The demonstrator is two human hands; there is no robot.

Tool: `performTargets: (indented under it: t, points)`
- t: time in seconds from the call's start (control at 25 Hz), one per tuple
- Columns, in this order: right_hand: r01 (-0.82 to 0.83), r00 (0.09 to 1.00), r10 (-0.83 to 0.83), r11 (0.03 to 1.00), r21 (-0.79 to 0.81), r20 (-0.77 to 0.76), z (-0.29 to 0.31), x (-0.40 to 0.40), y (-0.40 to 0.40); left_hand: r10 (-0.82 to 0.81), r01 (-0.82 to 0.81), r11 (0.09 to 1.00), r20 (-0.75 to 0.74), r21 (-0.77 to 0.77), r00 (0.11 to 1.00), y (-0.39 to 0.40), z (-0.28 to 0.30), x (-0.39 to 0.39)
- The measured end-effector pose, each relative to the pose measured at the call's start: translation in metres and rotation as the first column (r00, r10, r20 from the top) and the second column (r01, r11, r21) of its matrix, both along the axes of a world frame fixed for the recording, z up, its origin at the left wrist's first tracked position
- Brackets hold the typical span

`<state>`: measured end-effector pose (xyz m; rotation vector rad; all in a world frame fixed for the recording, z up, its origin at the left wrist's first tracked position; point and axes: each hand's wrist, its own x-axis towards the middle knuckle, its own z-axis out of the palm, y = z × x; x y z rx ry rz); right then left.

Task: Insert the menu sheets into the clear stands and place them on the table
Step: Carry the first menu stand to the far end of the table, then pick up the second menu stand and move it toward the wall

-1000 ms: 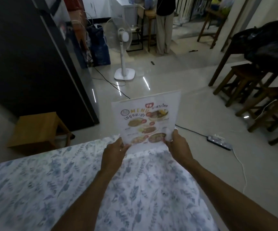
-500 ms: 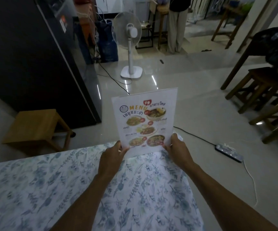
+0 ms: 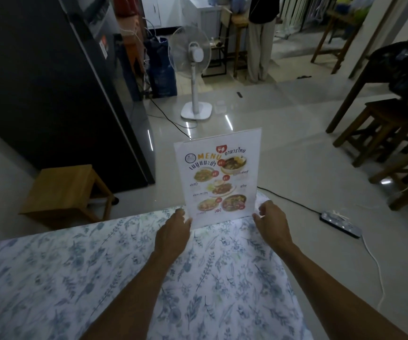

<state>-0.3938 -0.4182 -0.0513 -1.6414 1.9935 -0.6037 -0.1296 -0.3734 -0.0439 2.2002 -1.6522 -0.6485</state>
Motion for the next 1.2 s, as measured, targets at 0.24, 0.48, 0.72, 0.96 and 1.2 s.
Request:
performTargets:
  t: [0.24, 0.48, 0.72, 0.96, 1.2]
  points:
    - [-0.044, 0.998, 0.042, 0.996, -0.075, -0.038, 0.035, 0.035, 0.06, 0.005, -0.008, 0.995, -0.031, -0.101, 1.0, 0.067, 0.028, 0.032]
    - [-0.121, 0.993, 0.121, 0.985, -0.125, -0.008, 0.067, 0.115, 0.159, 0.052, -0.059, 0.989, -0.057, -0.134, 0.997, 0.162, 0.079, 0.093]
    - [-0.145, 0.986, 0.159, 0.967, -0.209, 0.053, 0.104, 0.229, 0.274, 0.011, -0.029, 0.974, -0.082, -0.226, 0.997, 0.278, 0.125, 0.161]
    - [-0.276, 0.956, 0.289, 0.946, -0.17, 0.054, 0.111, 0.332, 0.364, 0.106, -0.131, 0.967, -0.123, -0.216, 0.987, 0.386, 0.136, 0.26]
    - [-0.387, 0.921, 0.389, 0.92, -0.062, 0.026, 0.095, 0.396, 0.388, 0.366, -0.418, 0.889, -0.255, -0.19, 0.895, 0.438, 0.118, 0.374]
